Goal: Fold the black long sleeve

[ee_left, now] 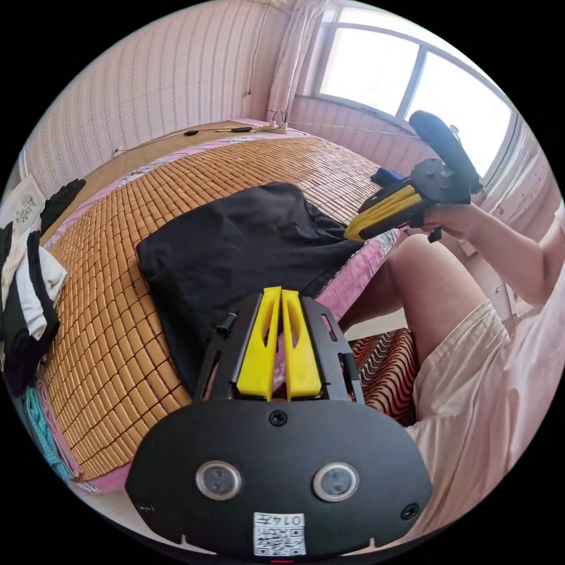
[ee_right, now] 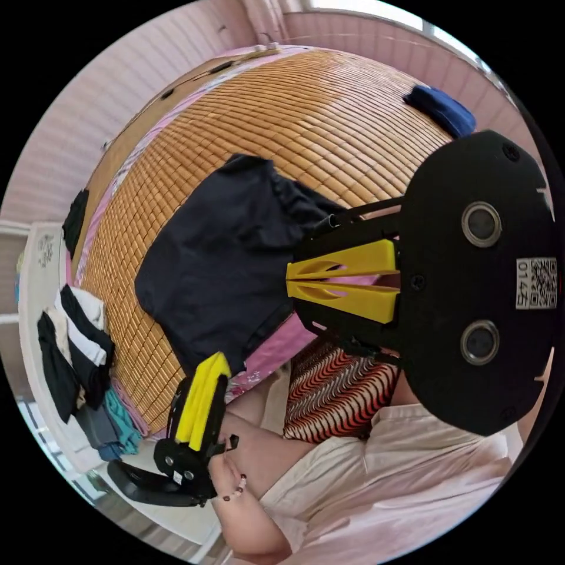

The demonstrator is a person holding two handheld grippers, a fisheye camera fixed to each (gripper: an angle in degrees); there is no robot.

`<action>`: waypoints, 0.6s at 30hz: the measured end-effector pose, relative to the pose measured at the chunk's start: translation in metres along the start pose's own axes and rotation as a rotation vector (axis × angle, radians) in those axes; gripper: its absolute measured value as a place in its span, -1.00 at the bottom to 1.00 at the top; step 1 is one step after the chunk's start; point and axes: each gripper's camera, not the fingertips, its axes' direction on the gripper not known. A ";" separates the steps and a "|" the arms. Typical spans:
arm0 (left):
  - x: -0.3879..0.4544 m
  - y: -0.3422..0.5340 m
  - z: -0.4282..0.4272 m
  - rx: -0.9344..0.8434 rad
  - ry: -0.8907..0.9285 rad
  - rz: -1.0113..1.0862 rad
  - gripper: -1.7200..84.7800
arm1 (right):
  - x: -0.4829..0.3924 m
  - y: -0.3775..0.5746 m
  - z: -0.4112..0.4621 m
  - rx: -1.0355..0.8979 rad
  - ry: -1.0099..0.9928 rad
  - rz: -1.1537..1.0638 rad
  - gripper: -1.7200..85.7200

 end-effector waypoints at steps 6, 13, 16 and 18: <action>0.024 -0.018 0.062 -0.020 -0.032 -0.009 -0.98 | 0.020 -0.106 0.065 -0.018 0.021 -0.014 -0.97; 0.039 0.009 0.091 -0.042 0.008 -0.004 -0.98 | 0.039 -0.170 0.160 -0.180 0.033 -0.130 -0.97; 0.040 0.019 0.093 -0.023 0.032 -0.002 -0.98 | 0.044 -0.190 0.162 -0.281 -0.018 -0.195 -0.97; 0.043 0.024 0.096 -0.015 0.040 0.001 -0.98 | 0.054 -0.201 0.150 -0.262 -0.046 -0.187 -0.97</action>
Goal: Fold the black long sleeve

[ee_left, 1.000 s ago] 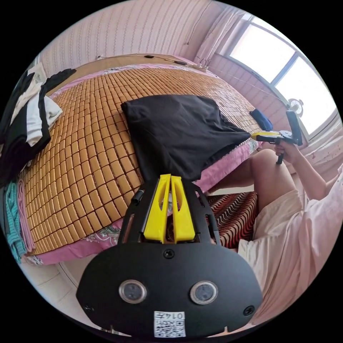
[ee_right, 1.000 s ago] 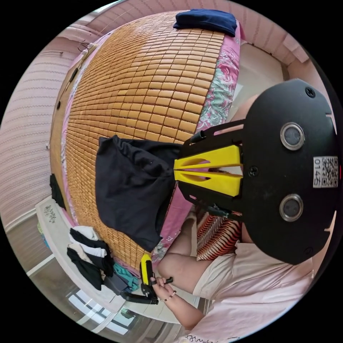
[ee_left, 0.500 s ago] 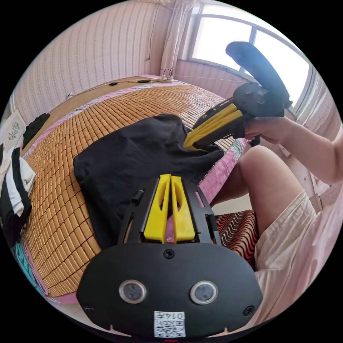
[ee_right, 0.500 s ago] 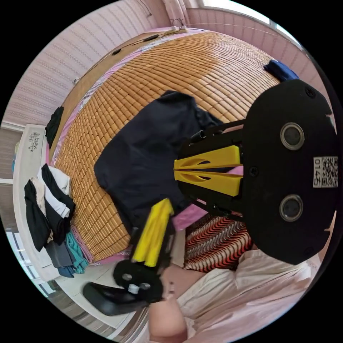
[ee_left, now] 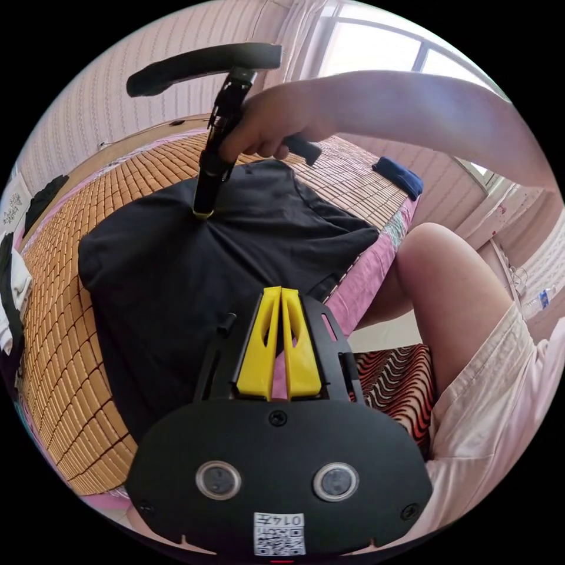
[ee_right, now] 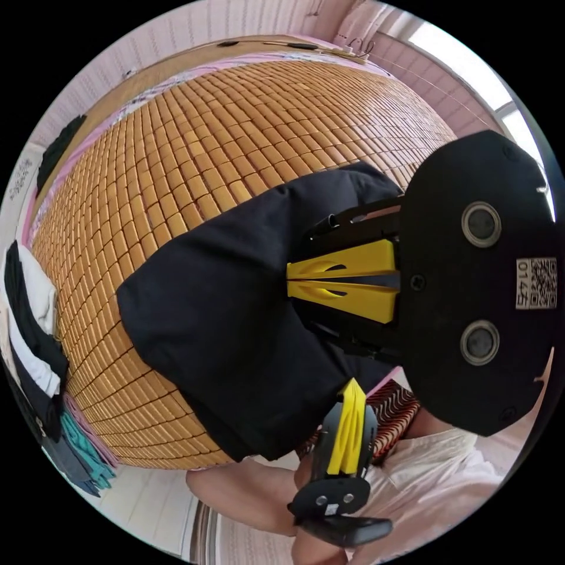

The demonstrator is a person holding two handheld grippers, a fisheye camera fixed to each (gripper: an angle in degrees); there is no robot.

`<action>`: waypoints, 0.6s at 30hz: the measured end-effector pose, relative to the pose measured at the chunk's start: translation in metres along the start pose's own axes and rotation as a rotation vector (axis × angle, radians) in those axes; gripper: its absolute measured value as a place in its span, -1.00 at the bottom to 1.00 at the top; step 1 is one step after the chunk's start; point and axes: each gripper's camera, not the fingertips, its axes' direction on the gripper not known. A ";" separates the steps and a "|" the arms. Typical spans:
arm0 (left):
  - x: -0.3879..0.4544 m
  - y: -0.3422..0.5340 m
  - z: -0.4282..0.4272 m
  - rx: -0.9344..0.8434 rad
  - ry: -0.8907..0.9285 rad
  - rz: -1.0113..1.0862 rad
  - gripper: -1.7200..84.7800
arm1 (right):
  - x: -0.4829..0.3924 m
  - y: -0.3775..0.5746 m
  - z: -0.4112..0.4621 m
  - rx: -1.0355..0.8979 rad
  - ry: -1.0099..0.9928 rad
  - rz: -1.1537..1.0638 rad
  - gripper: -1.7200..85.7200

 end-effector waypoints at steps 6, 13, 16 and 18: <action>0.008 0.016 0.006 0.035 -0.001 -0.013 -0.98 | 0.034 -0.031 0.012 -0.055 -0.013 0.050 -0.97; 0.019 0.024 0.013 0.026 -0.008 0.008 -0.98 | 0.053 -0.049 -0.028 -0.121 0.048 -0.002 -0.97; 0.022 0.029 0.016 0.027 -0.001 -0.002 -0.98 | 0.073 -0.056 -0.019 -0.148 0.048 0.052 -0.97; 0.025 0.032 0.019 0.028 -0.003 -0.005 -0.98 | 0.077 -0.055 -0.025 -0.119 0.069 0.074 -0.97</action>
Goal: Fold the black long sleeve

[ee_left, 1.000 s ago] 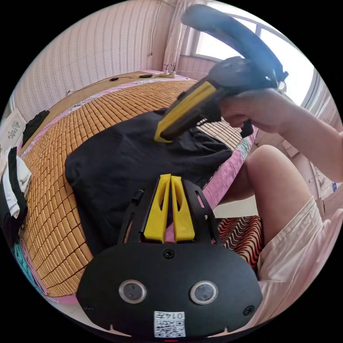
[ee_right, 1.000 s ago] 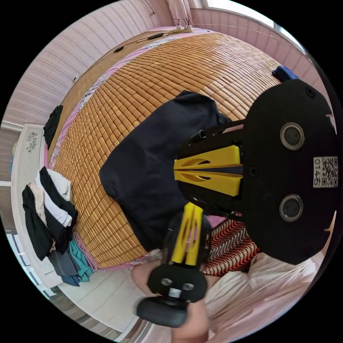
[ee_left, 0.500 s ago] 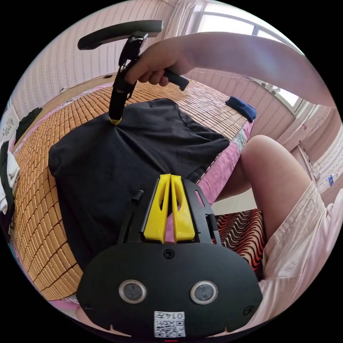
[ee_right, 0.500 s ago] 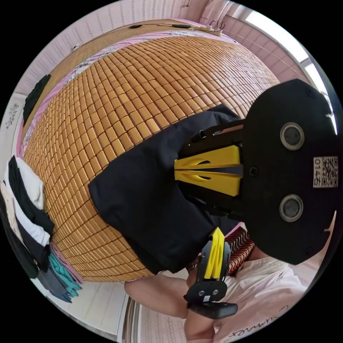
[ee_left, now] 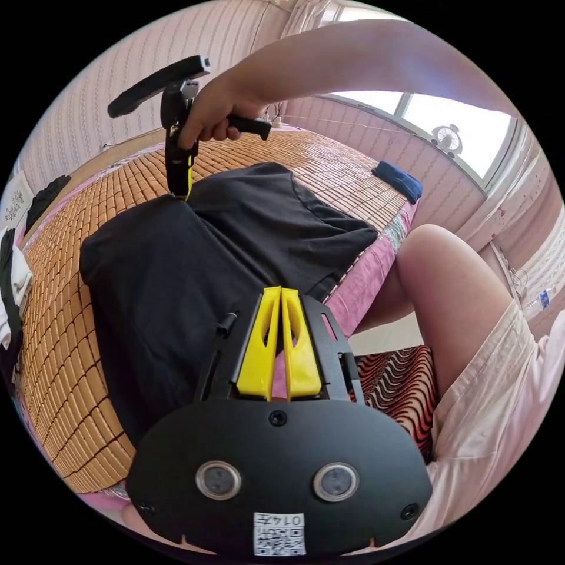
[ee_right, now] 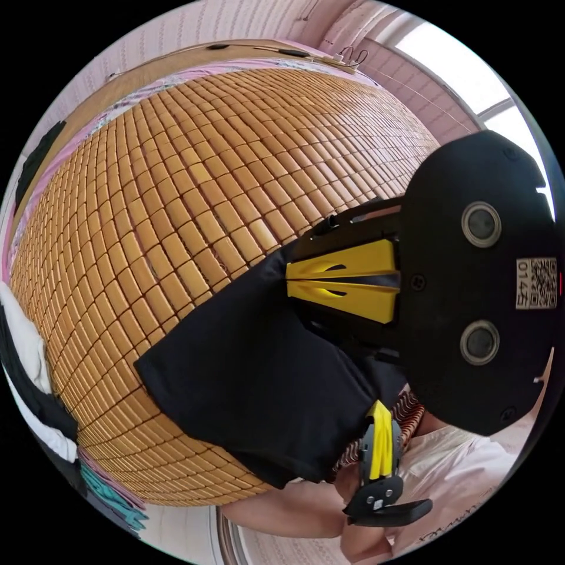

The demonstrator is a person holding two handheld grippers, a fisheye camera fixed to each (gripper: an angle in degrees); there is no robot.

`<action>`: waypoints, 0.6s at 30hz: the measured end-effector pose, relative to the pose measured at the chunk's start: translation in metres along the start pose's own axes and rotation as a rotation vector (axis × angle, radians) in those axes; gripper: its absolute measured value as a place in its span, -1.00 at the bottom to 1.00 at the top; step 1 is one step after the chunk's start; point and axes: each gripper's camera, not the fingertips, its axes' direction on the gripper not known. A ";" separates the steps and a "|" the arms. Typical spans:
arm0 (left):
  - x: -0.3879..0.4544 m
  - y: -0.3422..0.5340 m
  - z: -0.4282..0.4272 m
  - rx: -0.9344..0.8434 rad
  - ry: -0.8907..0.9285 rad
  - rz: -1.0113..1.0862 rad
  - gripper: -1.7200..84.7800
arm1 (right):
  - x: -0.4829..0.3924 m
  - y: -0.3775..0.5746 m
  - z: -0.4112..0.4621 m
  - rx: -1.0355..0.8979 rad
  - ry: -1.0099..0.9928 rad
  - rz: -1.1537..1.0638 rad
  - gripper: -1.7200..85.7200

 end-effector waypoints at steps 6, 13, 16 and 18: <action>0.016 0.008 0.005 0.004 -0.050 0.031 -0.98 | 0.047 0.061 -0.063 0.184 -0.085 0.173 -0.97; 0.030 0.018 -0.014 0.098 0.007 0.021 -0.88 | 0.087 0.322 -0.117 0.409 -0.154 0.598 -0.89; 0.047 0.014 -0.020 0.140 0.038 0.067 -0.71 | 0.088 0.404 -0.105 0.330 -0.226 0.698 -0.76; 0.061 0.006 -0.012 0.135 0.044 0.080 -0.64 | 0.092 0.436 -0.099 0.293 -0.291 0.745 -0.71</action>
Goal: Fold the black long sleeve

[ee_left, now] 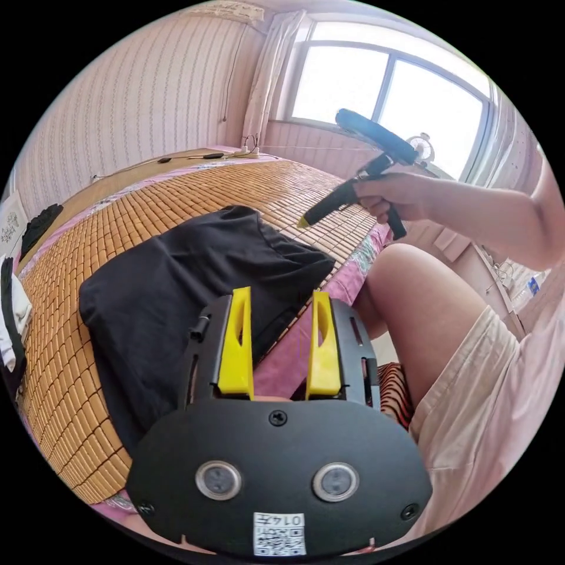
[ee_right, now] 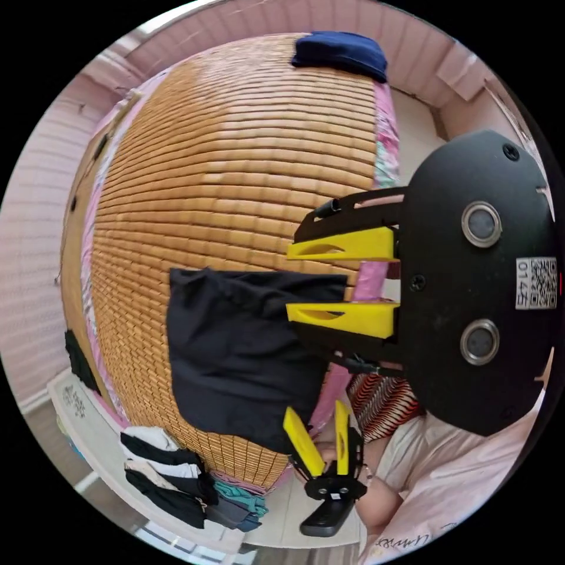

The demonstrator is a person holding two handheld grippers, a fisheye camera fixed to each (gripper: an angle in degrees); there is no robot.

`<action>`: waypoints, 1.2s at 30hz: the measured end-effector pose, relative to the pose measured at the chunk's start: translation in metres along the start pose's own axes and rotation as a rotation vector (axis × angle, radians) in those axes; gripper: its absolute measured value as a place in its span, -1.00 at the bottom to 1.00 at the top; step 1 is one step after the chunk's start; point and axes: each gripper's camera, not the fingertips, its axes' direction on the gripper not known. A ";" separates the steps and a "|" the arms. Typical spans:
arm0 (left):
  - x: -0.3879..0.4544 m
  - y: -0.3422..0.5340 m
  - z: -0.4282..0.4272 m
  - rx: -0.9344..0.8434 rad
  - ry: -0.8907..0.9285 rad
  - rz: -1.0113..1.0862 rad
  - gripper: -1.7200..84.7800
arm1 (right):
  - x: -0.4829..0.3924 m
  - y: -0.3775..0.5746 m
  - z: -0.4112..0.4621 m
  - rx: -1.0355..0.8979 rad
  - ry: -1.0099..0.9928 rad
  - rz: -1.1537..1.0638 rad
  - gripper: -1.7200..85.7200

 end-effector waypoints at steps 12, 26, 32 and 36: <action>0.067 -0.044 0.082 -0.133 0.035 0.203 -0.59 | 0.087 0.031 -0.116 -0.003 -0.275 0.071 -0.94; 0.064 -0.081 0.085 -0.181 -0.014 0.119 -0.89 | 0.224 0.064 -0.252 0.210 -0.599 0.356 -0.95; 0.063 -0.070 0.052 -0.181 0.061 0.110 -0.91 | 0.236 0.069 -0.251 0.274 -0.875 0.468 -0.78; 0.069 -0.059 0.039 -0.230 0.096 0.132 -0.90 | 0.224 0.059 -0.257 0.263 -0.896 0.447 -0.65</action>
